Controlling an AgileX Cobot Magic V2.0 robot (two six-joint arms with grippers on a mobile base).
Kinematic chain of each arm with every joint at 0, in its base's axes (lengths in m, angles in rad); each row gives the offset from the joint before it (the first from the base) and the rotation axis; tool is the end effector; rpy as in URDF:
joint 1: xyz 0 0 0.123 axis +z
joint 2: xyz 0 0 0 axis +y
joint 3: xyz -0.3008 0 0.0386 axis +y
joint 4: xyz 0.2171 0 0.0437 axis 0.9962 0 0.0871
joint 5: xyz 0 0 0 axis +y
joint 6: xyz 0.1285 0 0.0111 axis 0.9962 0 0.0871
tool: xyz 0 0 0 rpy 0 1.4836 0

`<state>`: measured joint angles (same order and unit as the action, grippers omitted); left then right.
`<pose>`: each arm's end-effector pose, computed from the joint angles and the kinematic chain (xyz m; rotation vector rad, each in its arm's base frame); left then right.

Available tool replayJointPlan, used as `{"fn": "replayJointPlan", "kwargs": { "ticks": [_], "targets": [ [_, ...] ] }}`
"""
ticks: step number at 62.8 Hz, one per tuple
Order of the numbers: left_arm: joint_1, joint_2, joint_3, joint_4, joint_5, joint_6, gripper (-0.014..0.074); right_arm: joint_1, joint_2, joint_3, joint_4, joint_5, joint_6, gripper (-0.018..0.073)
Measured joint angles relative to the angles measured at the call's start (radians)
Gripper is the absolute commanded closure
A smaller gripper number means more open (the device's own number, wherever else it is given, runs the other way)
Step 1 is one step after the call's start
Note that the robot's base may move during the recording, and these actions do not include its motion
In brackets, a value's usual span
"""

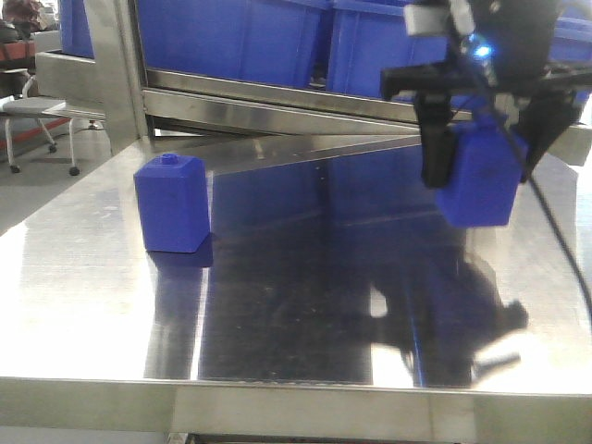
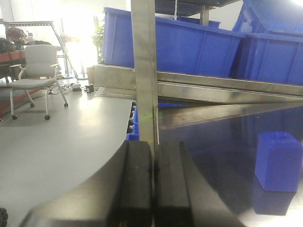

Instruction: Pick and sort blue part to right shelf

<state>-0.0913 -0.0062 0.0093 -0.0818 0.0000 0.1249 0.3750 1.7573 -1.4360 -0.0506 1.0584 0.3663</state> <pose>0.0445 -0.0041 0.2135 0.0998 1.4835 -0.0390 0.3267 0.1225 0.2604 -0.0391 2.8637 0.0818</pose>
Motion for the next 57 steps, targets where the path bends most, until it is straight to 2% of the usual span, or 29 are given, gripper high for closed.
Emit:
{"fn": "replayJointPlan", "kwargs": {
  "ticks": [9,21,41,57],
  "targets": [
    [0.000,0.000,0.000,0.000,0.000,0.000,0.0473,-0.038,-0.092,0.073,0.002,-0.090,-0.104,0.0147],
    [0.000,0.000,0.000,0.000,0.000,0.000,0.0473,-0.138,-0.251,0.255,0.014,-0.256,-0.203,0.0147],
    [0.000,0.000,0.000,0.000,0.000,0.000,0.0472,-0.308,-0.528,0.587,0.026,-0.652,-0.220,0.0147],
    [0.000,0.000,0.000,0.000,0.000,0.000,0.0473,-0.361,-0.770,0.804,0.018,-0.865,-0.223,0.0147]
  ]
}}
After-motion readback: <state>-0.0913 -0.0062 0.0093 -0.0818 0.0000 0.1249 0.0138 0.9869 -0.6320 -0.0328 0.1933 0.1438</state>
